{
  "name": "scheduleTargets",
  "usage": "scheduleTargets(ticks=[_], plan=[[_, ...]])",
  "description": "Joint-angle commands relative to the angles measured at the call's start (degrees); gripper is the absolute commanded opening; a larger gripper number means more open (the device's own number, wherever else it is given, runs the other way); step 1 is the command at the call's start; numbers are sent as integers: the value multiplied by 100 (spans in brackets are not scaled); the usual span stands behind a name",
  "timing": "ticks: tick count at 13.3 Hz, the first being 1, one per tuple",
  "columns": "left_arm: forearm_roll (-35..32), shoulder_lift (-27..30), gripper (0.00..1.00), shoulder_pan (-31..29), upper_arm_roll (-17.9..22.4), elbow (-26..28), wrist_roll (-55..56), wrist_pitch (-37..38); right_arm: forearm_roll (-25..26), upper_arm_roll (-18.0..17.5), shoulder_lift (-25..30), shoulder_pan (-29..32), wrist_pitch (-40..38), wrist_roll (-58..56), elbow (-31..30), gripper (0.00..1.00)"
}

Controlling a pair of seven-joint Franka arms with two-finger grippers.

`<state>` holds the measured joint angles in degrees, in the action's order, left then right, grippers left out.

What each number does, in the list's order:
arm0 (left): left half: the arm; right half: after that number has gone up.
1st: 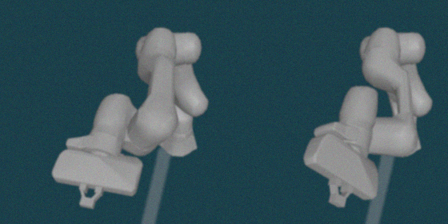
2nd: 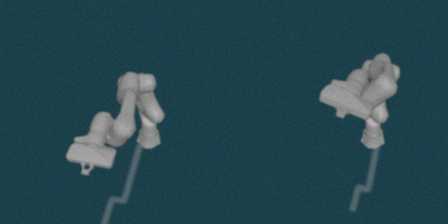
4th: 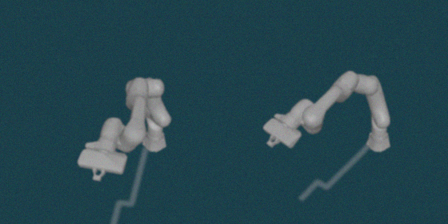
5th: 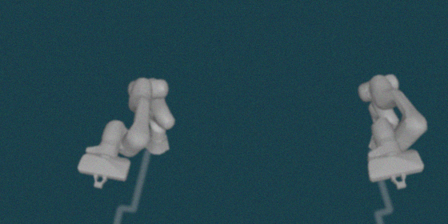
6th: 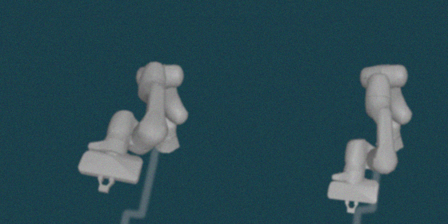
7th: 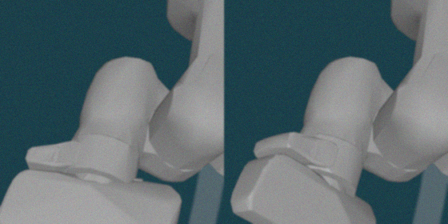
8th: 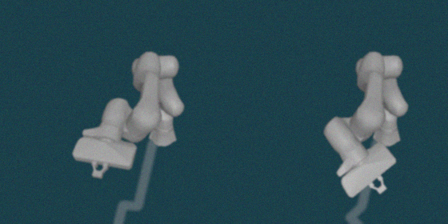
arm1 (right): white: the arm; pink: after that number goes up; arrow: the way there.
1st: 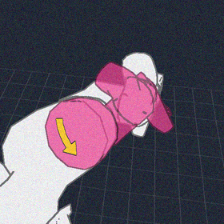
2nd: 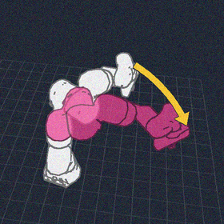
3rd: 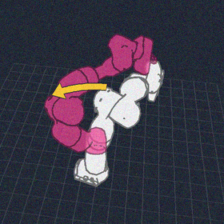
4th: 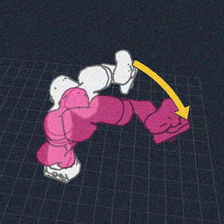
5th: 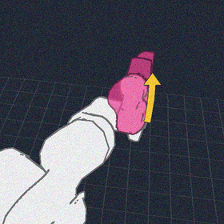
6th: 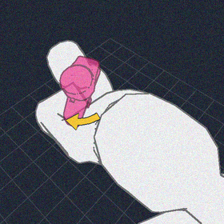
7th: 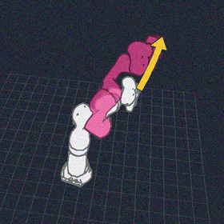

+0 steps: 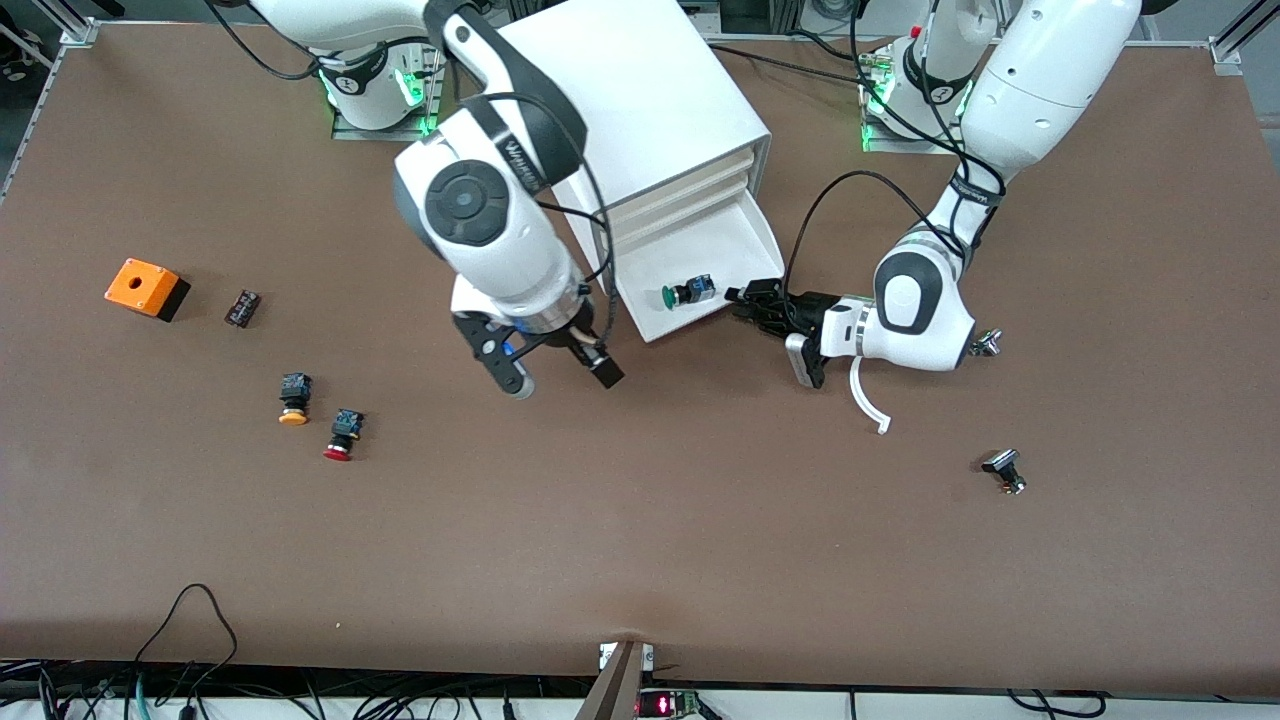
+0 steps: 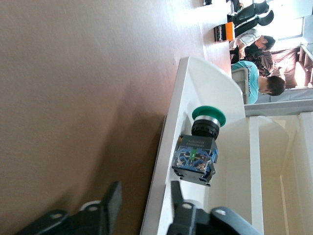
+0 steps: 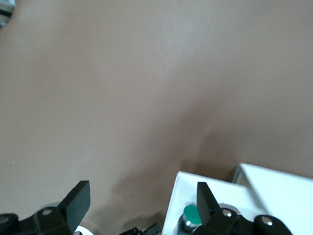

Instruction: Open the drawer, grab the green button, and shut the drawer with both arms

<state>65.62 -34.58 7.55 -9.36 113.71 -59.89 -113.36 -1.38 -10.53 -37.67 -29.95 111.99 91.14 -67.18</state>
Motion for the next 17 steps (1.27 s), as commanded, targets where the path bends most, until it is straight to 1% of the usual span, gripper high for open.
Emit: scheduleTargets(ticks=[1, 3, 6, 8, 11, 13, 14, 16, 17], plan=[[-653, 529, 100, -139, 14, -86, 781, 129, -20, 25, -284, -317, 147, 692, 241, 96], [-1390, 689, 100, -192, 22, -549, 1853, 821, -20, 25, -459, -546, 200, 1158, 241, 96], [-2735, 724, 100, -341, 22, -1647, 3584, 1945, -20, 25, -671, -863, 200, 1739, 232, 97], [-3570, 715, 100, -421, 14, -2202, 4474, 2396, -20, 25, -785, -1047, 200, 1924, 215, 98], [-4257, 724, 100, -421, 14, -2520, 5213, 2757, 41, 43, -969, -1381, 183, 2100, 188, 98], [-5020, 724, 100, -377, -47, -2766, 6213, 2942, 42, 43, -1101, -1444, 209, 2127, 197, 98], [-5267, 724, 100, -342, -65, -2802, 6635, 3030, 42, 43, -1145, -1461, 209, 2127, 197, 98], [-5331, 733, 100, -324, -101, -2811, 7418, 3197, 76, 43, -1207, -1549, 209, 2127, 118, 97], [-5488, 733, 100, -289, -109, -2898, 7892, 3250, 94, 43, -1207, -1558, 218, 2127, 31, 97]])
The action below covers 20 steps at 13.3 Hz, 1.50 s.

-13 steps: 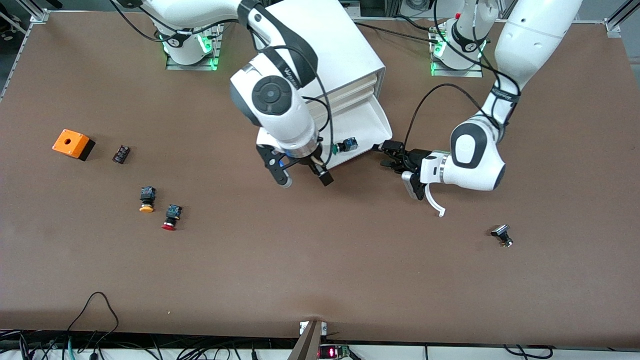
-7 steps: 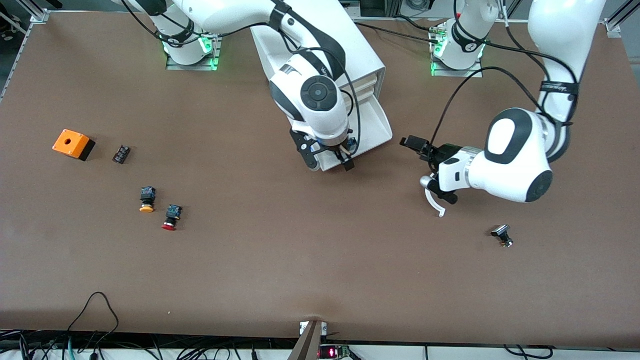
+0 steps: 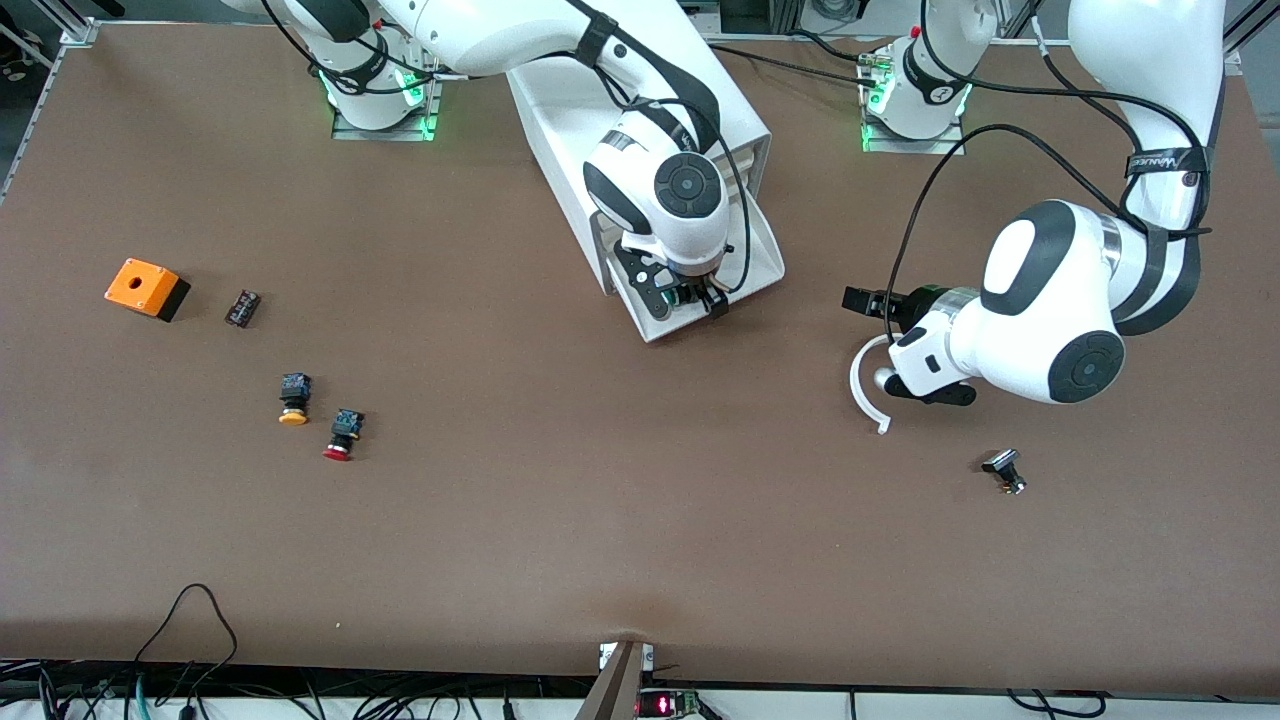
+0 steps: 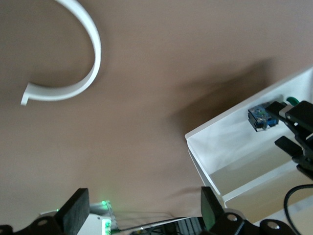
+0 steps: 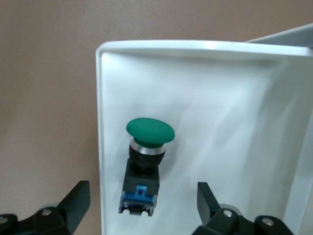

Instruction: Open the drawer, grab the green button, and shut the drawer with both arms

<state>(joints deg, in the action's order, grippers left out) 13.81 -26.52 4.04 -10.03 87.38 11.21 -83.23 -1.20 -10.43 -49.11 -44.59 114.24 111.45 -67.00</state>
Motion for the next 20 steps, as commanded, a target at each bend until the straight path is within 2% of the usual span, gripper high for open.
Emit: scheduleTargets(ticks=[1, 2, 3, 4, 6, 8, 10, 13, 14, 16, 19, 20], plan=[[-535, -73, 100, 131, -43, -404, 1239, 350, 68, 32, -64, -94, -16, 96, -32, 96], [-772, -90, 100, 262, -34, -615, 1705, 586, 59, 32, -64, -94, -16, 87, -41, 91], [-905, -142, 100, 412, 18, -843, 1997, 884, 50, 32, -64, -94, -16, 35, -41, 82], [-924, -300, 100, 387, 53, -1150, 2034, 1018, 50, 32, -64, -85, -16, -35, -41, 57], [-933, -529, 100, 334, 80, -1617, 2026, 1098, 50, 32, -55, -85, -59, -193, -15, 32], [-880, -573, 100, 229, 71, -1688, 2008, 1090, 50, 24, -29, -85, -104, -378, 3, 3], [-906, -600, 100, 228, 71, -1802, 1939, 1089, 41, 50, 6, -76, -234, -370, 55, 0], [-950, -600, 100, 299, 80, -1777, 1885, 1081, 24, 59, 24, 177, -928, -658, 818, 0], [-950, -600, 100, 316, 71, -1751, 1894, 1072, 15, 15, 33, 335, -1043, -869, 872, 0], [-968, -600, 99, 325, 54, -1672, 1947, 810, 24, 67, 251, 495, -1272, -1710, 864, 0], [-968, -574, 97, 561, 10, -1049, 2174, 300, 94, 67, 480, 942, -1886, -3353, 847, 0], [-968, -565, 97, 623, -8, -899, 2349, 98, 94, 163, 542, 1091, -2114, -3976, 829, 0]])
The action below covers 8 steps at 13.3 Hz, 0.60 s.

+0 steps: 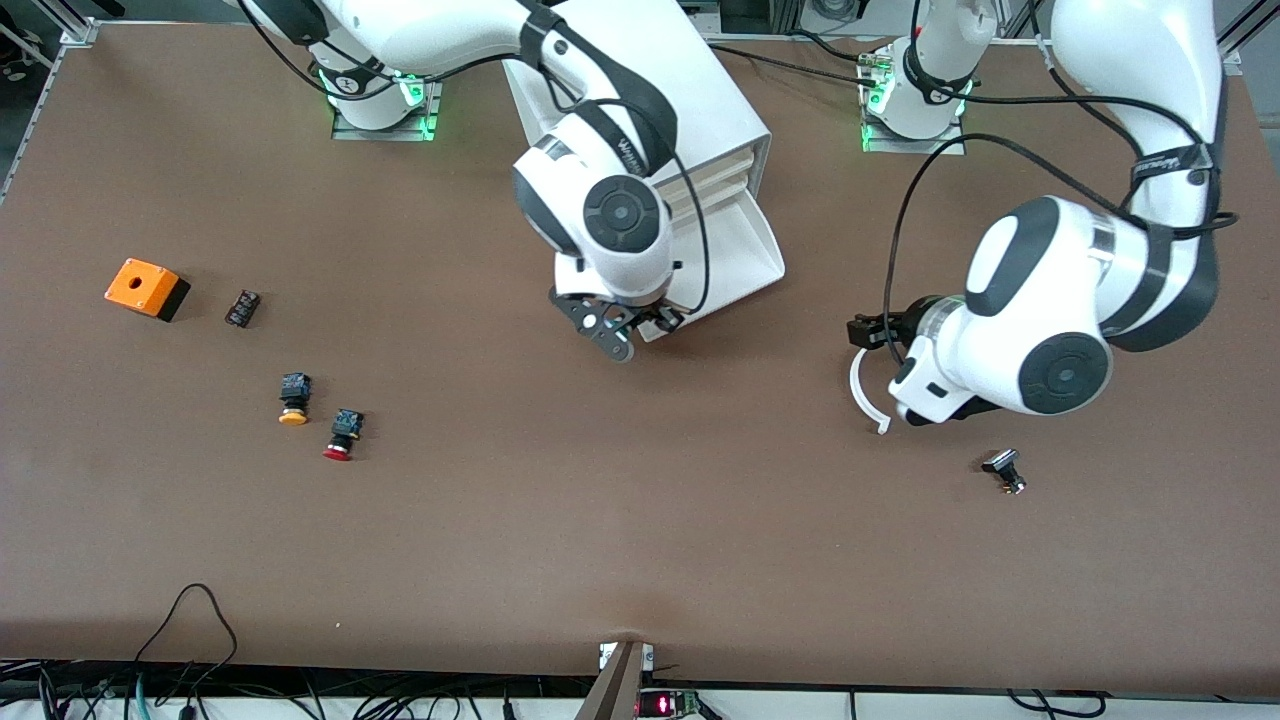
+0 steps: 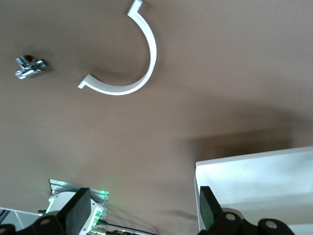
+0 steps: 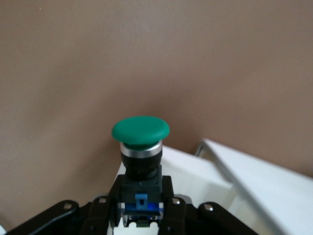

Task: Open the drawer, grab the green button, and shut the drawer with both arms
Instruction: 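Carry the button out with the right gripper while the left gripper pushes the drawer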

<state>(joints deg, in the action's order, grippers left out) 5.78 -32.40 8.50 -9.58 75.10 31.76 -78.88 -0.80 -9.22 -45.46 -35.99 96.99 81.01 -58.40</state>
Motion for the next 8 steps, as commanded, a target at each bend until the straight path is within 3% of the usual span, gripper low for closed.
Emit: scheduleTargets(ticks=[1, 6, 8], plan=[[-165, 23, 96, 352, -52, 504, 435, -599, 53, 200, 230, 311, -556, -1547, -48, 0], [-174, 23, 93, 916, -44, 1419, 1077, -2357, -43, 1403, 494, 610, -436, -4729, -759, 0], [-174, 49, 92, 1074, -44, 1866, 1471, -3103, -61, 1449, 503, 970, -260, -5461, -1005, 0]])
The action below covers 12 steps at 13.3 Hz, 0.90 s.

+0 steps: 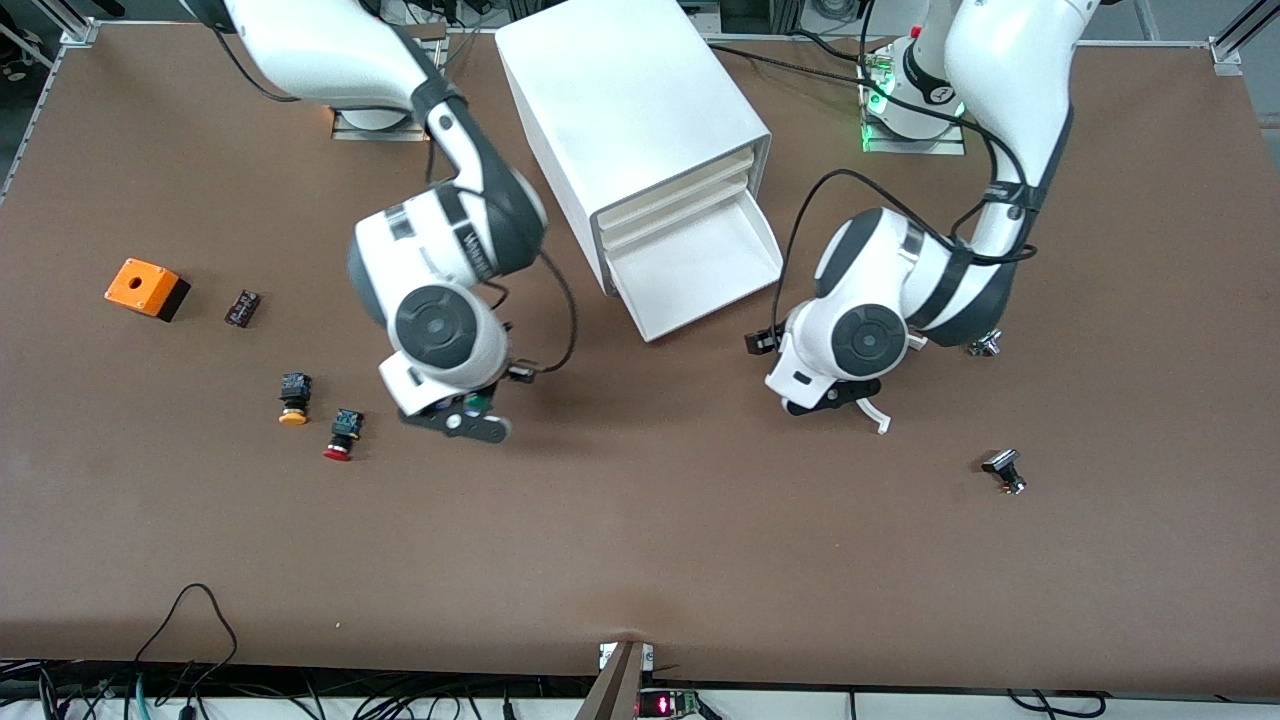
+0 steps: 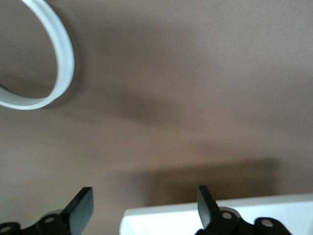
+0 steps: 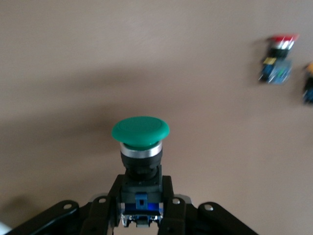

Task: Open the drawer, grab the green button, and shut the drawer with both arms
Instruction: 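Carry the button out with the right gripper while the left gripper pushes the drawer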

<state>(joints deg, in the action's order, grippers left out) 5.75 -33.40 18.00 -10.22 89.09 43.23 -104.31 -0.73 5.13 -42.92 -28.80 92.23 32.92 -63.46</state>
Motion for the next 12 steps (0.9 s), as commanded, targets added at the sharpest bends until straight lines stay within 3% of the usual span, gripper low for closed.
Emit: scheduleTargets(ticks=[1, 5, 10, 12], plan=[[-171, 159, 92, 264, 20, 696, 535, -930, -68, 15, 249, 443, 373, -977, -674, 0], [-171, 159, 94, 547, 20, 1435, 1081, -2311, -94, 6, 249, 1033, 1515, -2226, -1518, 0], [-171, 527, 96, 723, -51, 1953, 1161, -2366, -533, 15, 276, 1359, 3044, -3361, -2590, 0], [-83, 467, 96, 802, -252, 2148, 1292, -2567, -542, 15, 267, 1386, 3414, -3415, -2881, 6]])
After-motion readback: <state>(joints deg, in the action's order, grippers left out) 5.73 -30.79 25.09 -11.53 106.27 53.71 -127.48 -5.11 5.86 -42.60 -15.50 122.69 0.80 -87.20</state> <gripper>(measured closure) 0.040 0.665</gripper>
